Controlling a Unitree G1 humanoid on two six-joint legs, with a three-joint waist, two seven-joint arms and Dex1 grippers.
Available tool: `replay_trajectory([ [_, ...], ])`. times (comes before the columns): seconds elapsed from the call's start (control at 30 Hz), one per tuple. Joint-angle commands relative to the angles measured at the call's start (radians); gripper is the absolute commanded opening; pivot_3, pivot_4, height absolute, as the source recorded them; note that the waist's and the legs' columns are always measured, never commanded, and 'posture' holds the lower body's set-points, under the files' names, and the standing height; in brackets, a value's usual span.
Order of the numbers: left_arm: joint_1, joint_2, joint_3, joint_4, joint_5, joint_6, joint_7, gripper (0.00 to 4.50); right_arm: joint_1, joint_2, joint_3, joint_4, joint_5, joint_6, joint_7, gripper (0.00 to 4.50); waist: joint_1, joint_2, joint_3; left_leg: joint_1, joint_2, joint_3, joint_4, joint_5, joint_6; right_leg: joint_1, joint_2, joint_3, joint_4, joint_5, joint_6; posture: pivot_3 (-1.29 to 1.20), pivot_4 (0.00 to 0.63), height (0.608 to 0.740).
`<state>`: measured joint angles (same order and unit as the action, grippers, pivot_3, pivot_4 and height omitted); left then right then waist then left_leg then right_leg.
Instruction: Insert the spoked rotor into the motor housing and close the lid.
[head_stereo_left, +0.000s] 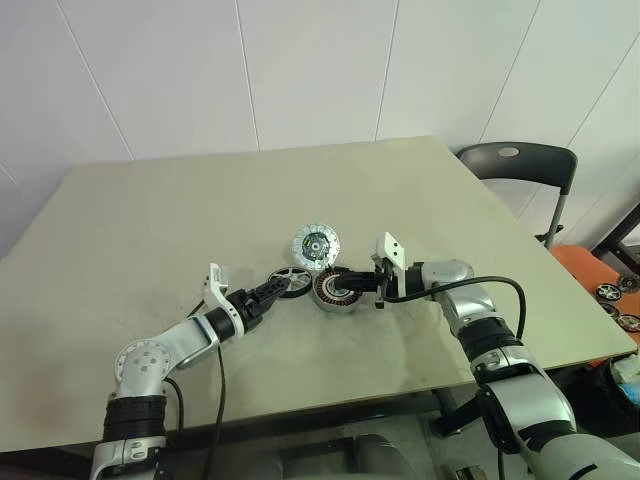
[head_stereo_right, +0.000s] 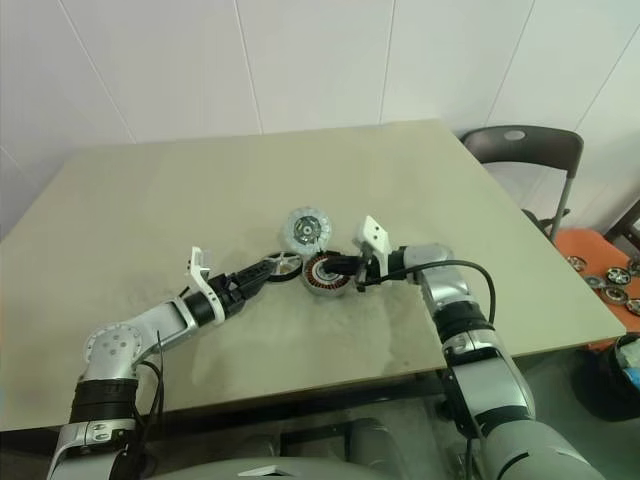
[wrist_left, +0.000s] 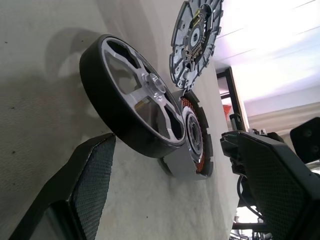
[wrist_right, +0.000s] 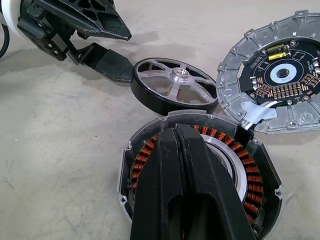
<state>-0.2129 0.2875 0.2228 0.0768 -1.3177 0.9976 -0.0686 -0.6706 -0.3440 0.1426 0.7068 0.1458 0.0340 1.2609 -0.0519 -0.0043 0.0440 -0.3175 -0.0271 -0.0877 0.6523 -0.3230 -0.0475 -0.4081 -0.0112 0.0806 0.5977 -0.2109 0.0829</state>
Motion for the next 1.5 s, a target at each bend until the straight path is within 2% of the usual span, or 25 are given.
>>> replay_trajectory([
  [0.03,-0.034,-0.021,0.034,0.017,0.04,-0.034,-0.008,4.12,-0.013,-0.003,-0.016,-0.044,0.016,-0.007,-0.003,0.03,0.003,0.0,0.0,0.0,0.0,0.0,0.0,0.0,0.0,0.0,0.0,0.0,0.0,0.0,0.0,0.0,0.0,0.74],
  [0.37,-0.064,-0.079,0.07,0.054,0.122,-0.066,-0.011,4.12,-0.015,-0.007,-0.017,-0.045,0.014,-0.008,-0.01,0.03,0.009,0.0,0.0,0.0,0.0,0.0,0.0,0.0,0.0,0.0,0.0,0.0,0.0,0.0,0.0,0.0,0.0,0.74],
  [0.87,-0.075,-0.1,0.088,0.026,0.117,0.013,-0.046,4.12,-0.004,-0.007,-0.017,-0.05,0.014,-0.007,-0.025,0.03,0.008,0.0,0.0,0.0,0.0,0.0,0.0,0.0,0.0,0.0,0.0,0.0,0.0,0.0,0.0,0.0,0.0,0.74],
  [0.97,-0.081,-0.101,0.098,0.037,0.144,-0.013,-0.039,3.48,-0.004,-0.005,-0.017,-0.049,0.013,-0.008,-0.03,0.0,0.007,0.0,0.0,0.0,0.0,0.0,0.0,0.0,0.0,0.0,0.0,0.0,0.0,0.0,0.0,0.0,0.0,0.74],
  [1.07,-0.085,-0.103,0.106,0.044,0.151,-0.014,-0.033,2.56,-0.006,-0.005,-0.017,-0.047,0.013,-0.009,-0.033,0.0,0.008,0.0,0.0,0.0,0.0,0.0,0.0,0.0,0.0,0.0,0.0,0.0,0.0,0.0,0.0,0.0,0.0,0.74],
  [1.4,-0.084,-0.112,0.116,0.036,0.154,-0.003,-0.038,2.56,-0.013,-0.003,-0.017,-0.036,0.013,-0.011,-0.04,0.0,0.008,0.0,0.0,0.0,0.0,0.0,0.0,0.0,0.0,0.0,0.0,0.0,0.0,0.0,0.0,0.0,0.0,0.74],
  [1.5,-0.083,-0.111,0.12,0.035,0.152,0.002,-0.04,2.07,-0.014,-0.002,-0.017,-0.033,0.011,-0.014,-0.044,0.0,0.008,0.0,0.0,0.0,0.0,0.0,0.0,0.0,0.0,0.0,0.0,0.0,0.0,0.0,0.0,0.0,0.0,0.74],
])
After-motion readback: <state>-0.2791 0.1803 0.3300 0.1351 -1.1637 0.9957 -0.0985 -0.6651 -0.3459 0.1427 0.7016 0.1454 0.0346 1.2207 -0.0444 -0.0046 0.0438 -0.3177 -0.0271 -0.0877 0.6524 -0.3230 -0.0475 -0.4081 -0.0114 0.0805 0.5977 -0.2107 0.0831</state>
